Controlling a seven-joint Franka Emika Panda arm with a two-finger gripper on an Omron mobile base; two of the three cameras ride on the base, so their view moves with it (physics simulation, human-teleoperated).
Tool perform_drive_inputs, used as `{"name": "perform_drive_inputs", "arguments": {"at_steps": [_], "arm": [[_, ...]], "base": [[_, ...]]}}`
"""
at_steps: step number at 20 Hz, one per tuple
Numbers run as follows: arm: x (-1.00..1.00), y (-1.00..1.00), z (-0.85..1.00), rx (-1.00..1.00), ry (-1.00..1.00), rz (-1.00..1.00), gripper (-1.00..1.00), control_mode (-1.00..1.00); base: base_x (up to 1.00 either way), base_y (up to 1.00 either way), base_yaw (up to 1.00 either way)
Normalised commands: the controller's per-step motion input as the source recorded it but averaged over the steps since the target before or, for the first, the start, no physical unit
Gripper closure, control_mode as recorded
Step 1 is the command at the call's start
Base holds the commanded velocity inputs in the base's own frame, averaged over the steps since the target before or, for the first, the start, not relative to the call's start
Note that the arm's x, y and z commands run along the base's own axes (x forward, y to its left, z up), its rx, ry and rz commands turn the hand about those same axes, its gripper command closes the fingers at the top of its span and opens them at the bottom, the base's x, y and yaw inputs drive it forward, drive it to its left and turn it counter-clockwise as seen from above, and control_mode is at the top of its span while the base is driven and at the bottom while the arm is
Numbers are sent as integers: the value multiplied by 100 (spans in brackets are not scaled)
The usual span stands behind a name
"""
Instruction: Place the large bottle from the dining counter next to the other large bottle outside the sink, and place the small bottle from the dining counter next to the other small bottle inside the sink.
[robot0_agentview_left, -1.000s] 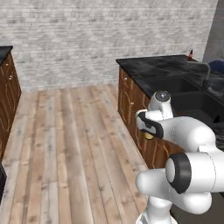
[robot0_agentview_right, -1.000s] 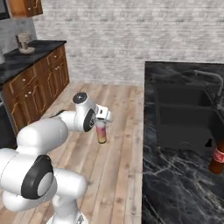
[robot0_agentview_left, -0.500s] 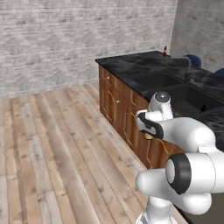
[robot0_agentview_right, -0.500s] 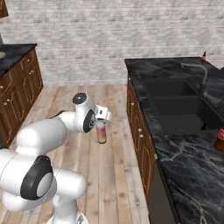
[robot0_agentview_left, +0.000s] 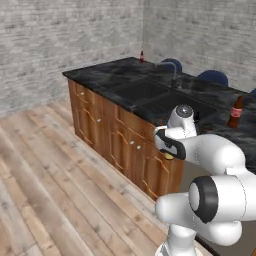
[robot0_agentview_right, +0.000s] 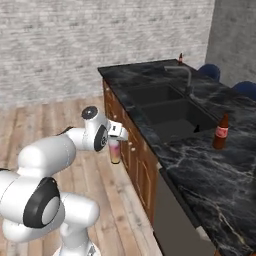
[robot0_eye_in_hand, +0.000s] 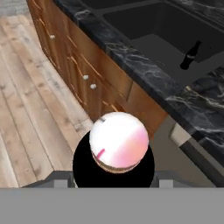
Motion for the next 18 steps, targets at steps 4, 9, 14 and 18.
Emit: {"name": "perform_drive_inputs", "arguments": {"at_steps": [4,9,14,18], "arm": [[0,0,0,0,0,0,100,100],[0,0,0,0,0,0,100,100],[0,0,0,0,0,0,100,100],[0,0,0,0,0,0,100,100]], "base": [[34,33,-44],[43,30,-43],[42,33,-43],[35,33,-42]]}}
